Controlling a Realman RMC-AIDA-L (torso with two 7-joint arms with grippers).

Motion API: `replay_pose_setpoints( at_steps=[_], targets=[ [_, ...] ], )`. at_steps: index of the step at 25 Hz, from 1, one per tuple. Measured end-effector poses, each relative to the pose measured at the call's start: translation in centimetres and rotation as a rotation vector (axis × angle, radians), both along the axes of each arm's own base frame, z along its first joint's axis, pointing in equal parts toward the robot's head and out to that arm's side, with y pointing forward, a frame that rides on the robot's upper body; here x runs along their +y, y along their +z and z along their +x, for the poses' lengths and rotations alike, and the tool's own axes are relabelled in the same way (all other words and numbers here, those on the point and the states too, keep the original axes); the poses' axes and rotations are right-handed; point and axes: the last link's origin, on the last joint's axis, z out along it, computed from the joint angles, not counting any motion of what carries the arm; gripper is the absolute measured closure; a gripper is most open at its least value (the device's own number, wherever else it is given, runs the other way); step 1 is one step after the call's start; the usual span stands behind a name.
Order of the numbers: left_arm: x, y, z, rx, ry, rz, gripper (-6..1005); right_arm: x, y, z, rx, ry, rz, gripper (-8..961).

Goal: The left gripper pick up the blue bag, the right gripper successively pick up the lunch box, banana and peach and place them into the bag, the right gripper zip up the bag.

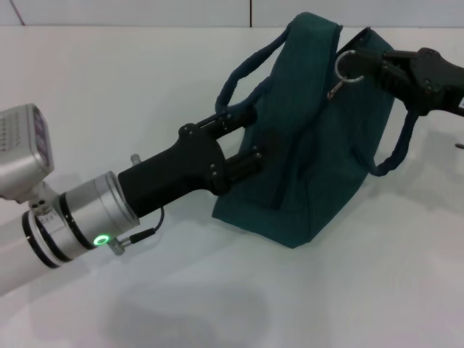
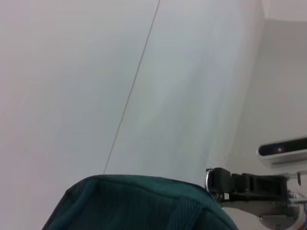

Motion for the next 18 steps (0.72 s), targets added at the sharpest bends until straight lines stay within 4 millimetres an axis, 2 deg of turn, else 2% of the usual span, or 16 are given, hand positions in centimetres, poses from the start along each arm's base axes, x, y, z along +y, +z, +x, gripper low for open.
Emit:
replay_pose_setpoints(
  at_steps=[4, 9, 12, 18],
  targets=[
    [0.23, 0.06, 0.05, -0.001, 0.006, 0.000, 531, -0.19, 0.20, 0.23, 0.010, -0.004, 0.004, 939],
    [0.25, 0.25, -0.16, 0.014, -0.003, 0.022, 321, -0.50, 0.57, 0.72, 0.028, -0.020, 0.020, 939],
    [0.22, 0.27, -0.24, 0.022, -0.010, 0.036, 570, -0.58, 0.79, 0.91, 0.039, -0.029, 0.030, 939],
    [0.18, 0.19, -0.21, 0.029, -0.018, 0.038, 829, -0.54, 0.87, 0.95, 0.041, -0.031, 0.036, 938]
  ],
)
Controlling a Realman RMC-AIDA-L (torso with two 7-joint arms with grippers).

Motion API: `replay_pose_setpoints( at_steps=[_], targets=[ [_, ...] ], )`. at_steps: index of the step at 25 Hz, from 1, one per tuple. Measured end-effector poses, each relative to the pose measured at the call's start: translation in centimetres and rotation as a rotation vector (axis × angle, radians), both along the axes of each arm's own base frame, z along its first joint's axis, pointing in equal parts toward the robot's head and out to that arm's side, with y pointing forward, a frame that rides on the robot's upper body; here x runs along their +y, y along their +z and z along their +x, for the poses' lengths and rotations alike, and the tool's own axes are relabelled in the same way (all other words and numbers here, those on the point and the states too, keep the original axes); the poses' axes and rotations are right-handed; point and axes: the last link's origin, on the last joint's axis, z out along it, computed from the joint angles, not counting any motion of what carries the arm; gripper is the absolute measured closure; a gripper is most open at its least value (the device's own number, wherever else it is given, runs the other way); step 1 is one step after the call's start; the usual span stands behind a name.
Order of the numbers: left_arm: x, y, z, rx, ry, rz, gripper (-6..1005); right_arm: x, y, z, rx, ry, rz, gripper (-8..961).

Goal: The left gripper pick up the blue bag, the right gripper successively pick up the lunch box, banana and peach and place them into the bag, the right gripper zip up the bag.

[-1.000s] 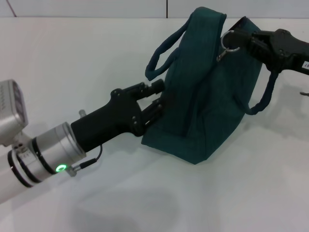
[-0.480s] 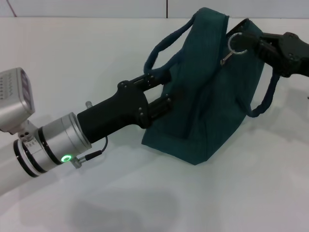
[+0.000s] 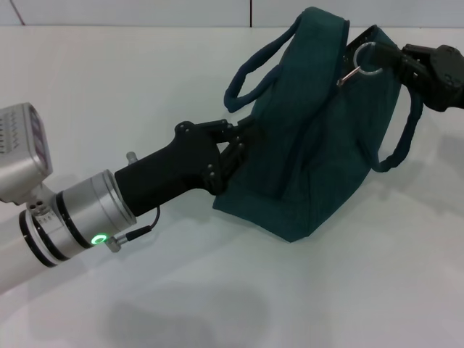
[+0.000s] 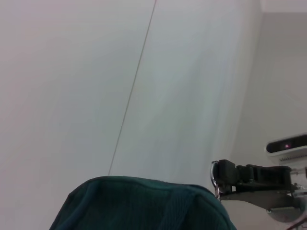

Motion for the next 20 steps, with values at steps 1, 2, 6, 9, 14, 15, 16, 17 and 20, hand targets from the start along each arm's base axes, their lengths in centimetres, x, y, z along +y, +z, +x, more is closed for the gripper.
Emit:
replay_pose_setpoints(
  at_steps=[1, 2, 6, 9, 14, 15, 16, 17, 20],
  targets=[
    [0.0, 0.0, 0.0, 0.001, -0.001, -0.002, 855, 0.0, 0.0, 0.0, -0.001, -0.001, 0.001, 938],
    [-0.1, -0.1, 0.0, 0.002, -0.003, -0.003, 880, 0.1, 0.0, 0.0, -0.001, -0.002, 0.003, 938],
    [-0.5, -0.1, -0.3, 0.007, -0.005, -0.002, 958, 0.5, 0.2, -0.1, 0.001, -0.015, 0.020, 938],
    [-0.9, -0.2, -0.6, 0.015, -0.004, -0.002, 959, 0.8, 0.4, 0.1, 0.005, -0.035, 0.040, 938],
    [-1.3, -0.1, -1.1, 0.020, 0.006, -0.001, 960, 1.2, 0.9, 0.5, 0.019, -0.074, 0.073, 938],
    [-1.4, -0.1, -1.3, 0.022, 0.008, 0.000, 960, 1.3, 0.9, 0.6, 0.020, -0.081, 0.077, 938],
    [-1.5, 0.0, -1.3, 0.022, 0.010, 0.001, 960, 1.3, 1.0, 0.7, 0.020, -0.088, 0.081, 938],
    [-1.5, 0.0, -1.4, 0.023, 0.011, 0.001, 960, 1.4, 1.0, 0.9, 0.019, -0.096, 0.086, 938],
    [-1.5, 0.0, -1.5, 0.023, 0.013, 0.001, 961, 1.4, 1.0, 1.0, 0.018, -0.101, 0.087, 938]
  ],
)
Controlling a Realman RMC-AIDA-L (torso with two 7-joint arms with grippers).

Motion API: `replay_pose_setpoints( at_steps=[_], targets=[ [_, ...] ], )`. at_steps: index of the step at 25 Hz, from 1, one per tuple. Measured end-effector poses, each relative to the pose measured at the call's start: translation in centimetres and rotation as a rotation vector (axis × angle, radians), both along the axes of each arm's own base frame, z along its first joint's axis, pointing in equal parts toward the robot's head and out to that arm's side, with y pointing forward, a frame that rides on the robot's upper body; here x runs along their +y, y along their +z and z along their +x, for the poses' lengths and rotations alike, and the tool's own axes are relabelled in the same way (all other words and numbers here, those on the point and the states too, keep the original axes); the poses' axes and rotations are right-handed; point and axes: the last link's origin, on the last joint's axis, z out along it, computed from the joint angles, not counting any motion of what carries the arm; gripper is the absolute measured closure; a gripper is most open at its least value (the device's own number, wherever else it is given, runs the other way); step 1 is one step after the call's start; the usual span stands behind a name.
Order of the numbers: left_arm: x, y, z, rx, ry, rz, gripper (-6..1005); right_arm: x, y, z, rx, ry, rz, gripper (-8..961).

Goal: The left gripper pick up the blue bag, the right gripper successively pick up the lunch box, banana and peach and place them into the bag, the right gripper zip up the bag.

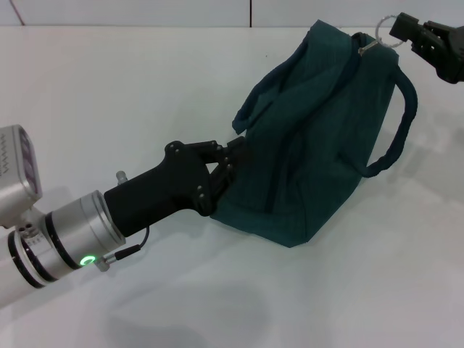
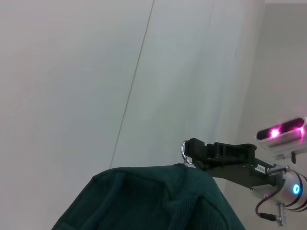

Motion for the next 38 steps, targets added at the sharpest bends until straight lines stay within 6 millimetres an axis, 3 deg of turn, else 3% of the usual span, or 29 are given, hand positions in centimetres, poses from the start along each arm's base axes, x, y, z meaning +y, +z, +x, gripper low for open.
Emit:
replay_pose_setpoints(
  at_steps=[5, 16, 24, 28, 33, 38],
  targets=[
    [-0.1, 0.1, 0.1, 0.001, -0.015, -0.005, 962, -0.1, 0.1, 0.4, -0.002, -0.014, 0.016, 938],
    [-0.8, 2.4, -0.7, -0.031, -0.052, 0.069, 964, 0.3, 0.1, 2.5, -0.058, -0.117, 0.065, 938],
    [-0.5, 3.5, -1.4, -0.058, -0.003, 0.115, 966, -2.0, -0.4, 2.5, -0.020, -0.053, 0.004, 938],
    [-0.1, 4.8, -2.0, -0.074, 0.028, 0.108, 966, -1.4, -0.2, 3.6, -0.041, -0.125, 0.037, 938],
    [0.1, 5.0, -2.0, -0.073, 0.025, 0.100, 967, -0.5, -0.6, 4.6, -0.095, -0.200, 0.055, 938],
    [0.5, 5.3, -1.8, -0.082, 0.031, 0.096, 978, -0.4, -1.4, 4.3, -0.114, -0.190, 0.029, 938]
  ],
)
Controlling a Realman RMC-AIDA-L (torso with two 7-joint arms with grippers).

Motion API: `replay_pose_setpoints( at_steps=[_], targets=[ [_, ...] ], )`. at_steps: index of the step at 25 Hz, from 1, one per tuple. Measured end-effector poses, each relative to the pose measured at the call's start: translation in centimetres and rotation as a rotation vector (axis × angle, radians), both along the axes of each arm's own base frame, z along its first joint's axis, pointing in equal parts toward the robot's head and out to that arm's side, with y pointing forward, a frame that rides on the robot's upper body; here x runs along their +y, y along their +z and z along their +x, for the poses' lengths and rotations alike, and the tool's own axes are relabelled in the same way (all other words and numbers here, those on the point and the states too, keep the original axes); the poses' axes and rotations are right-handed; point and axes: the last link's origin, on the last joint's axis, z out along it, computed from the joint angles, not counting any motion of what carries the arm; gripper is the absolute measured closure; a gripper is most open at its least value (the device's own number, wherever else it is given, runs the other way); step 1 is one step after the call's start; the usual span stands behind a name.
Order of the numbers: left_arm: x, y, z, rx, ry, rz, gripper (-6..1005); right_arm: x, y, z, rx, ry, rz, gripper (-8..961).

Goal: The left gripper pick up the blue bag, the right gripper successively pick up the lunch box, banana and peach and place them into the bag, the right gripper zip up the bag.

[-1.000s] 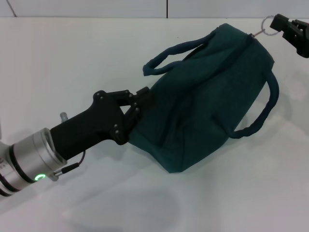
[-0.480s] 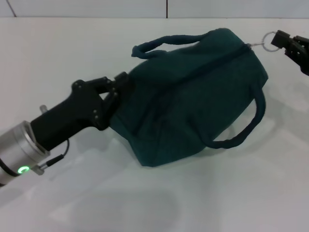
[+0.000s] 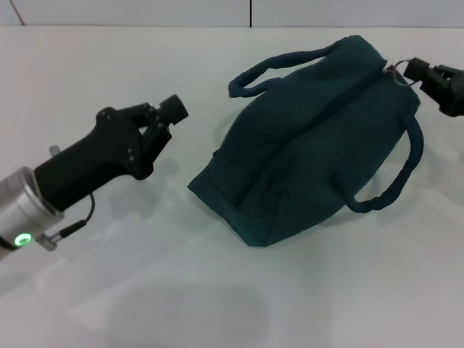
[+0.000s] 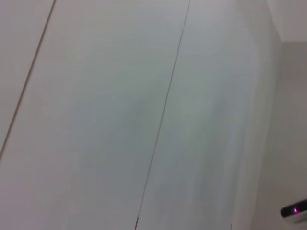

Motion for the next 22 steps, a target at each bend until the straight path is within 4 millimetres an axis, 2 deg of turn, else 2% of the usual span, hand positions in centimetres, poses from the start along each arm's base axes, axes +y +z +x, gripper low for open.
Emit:
replay_pose_setpoints(
  at_steps=[3, 4, 7, 10, 11, 12, 16, 22],
  targets=[
    [0.8, 0.6, 0.5, -0.012, -0.002, -0.039, 966, -0.2, -0.3, -0.4, 0.008, 0.024, -0.019, 938],
    [2.1, 1.6, 1.5, 0.005, -0.025, -0.126, 957, -0.3, -0.4, -0.6, 0.013, 0.033, -0.026, 938],
    [3.7, 2.8, 3.3, 0.047, -0.066, -0.215, 931, -0.5, -0.5, -0.8, 0.022, 0.048, -0.037, 938],
    [5.7, 3.9, 6.1, 0.137, -0.089, -0.319, 800, -0.8, -0.5, -0.7, 0.025, 0.052, -0.040, 938],
    [5.7, 3.9, 6.1, 0.137, -0.089, -0.319, 756, -0.8, -0.5, -0.7, 0.026, 0.052, -0.040, 938],
    [7.2, 4.0, 8.1, 0.248, -0.064, -0.393, 712, -0.8, -0.5, -0.7, 0.026, 0.052, -0.040, 938],
    [8.6, 3.2, 11.1, 0.391, -0.049, -0.477, 639, -1.1, -0.6, -0.6, 0.038, 0.057, -0.039, 938],
    [9.9, 1.8, 14.0, 0.515, -0.024, -0.551, 529, -1.3, -0.5, -0.6, 0.043, 0.068, -0.034, 938]
  ],
)
